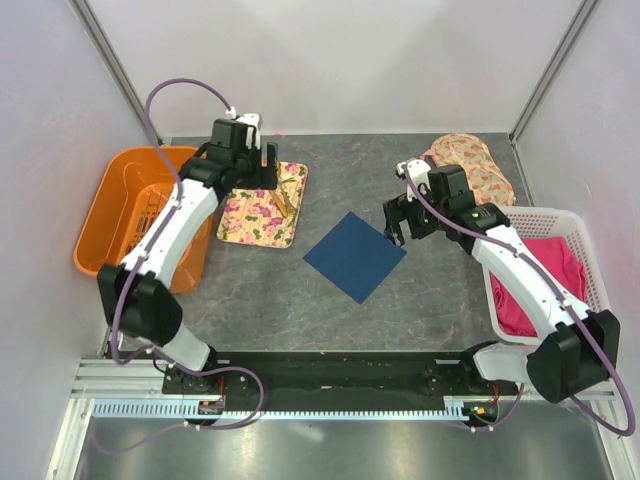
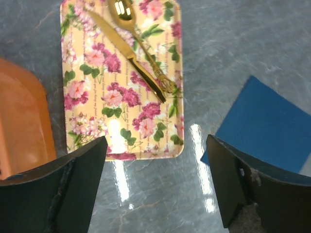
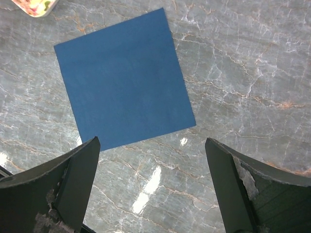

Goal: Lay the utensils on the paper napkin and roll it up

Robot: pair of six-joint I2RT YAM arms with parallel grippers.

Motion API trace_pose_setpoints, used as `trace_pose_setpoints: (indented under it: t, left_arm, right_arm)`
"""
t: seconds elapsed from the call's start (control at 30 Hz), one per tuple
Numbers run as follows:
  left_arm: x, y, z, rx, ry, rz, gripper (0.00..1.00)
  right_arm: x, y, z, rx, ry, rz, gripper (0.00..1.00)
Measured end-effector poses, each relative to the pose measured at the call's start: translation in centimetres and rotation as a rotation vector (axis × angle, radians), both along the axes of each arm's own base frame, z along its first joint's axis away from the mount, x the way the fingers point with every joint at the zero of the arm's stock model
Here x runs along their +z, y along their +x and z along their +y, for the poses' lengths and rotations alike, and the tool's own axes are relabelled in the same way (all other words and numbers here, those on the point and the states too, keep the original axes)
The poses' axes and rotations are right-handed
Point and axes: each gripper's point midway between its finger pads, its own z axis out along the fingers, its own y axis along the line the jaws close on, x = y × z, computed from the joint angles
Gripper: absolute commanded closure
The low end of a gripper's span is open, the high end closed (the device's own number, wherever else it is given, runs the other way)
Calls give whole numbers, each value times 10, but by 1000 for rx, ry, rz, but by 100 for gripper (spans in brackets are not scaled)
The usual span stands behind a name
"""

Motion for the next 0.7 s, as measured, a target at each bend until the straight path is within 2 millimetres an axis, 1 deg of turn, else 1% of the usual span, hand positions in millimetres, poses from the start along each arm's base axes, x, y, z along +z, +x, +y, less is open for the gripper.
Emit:
trace_pose_setpoints:
  t: [0.1, 0.17, 0.33, 0.37, 0.43, 0.47, 0.7]
  left_arm:
    - [-29, 16, 2, 87, 24, 54, 40]
    - [-53, 22, 5, 139, 39, 105, 47]
    - [-102, 36, 8, 214, 75, 204, 45]
    - [-108, 38, 7, 221, 76, 215, 44]
    - [-118, 45, 5, 241, 77, 230, 44]
    - [-119, 47, 5, 246, 76, 231, 44]
    - [-135, 81, -7, 298, 39, 228, 44]
  right_arm:
    - [-6, 2, 0, -2, -8, 16, 2]
    - [-8, 2, 0, -3, -10, 24, 2]
    - [-12, 4, -1, -6, -10, 35, 2]
    - [-13, 4, -1, -7, -9, 36, 2]
    - [-13, 5, -1, -8, -7, 38, 2]
    - [-14, 6, -1, -9, -6, 40, 2]
    - [-21, 9, -2, -23, -5, 62, 2]
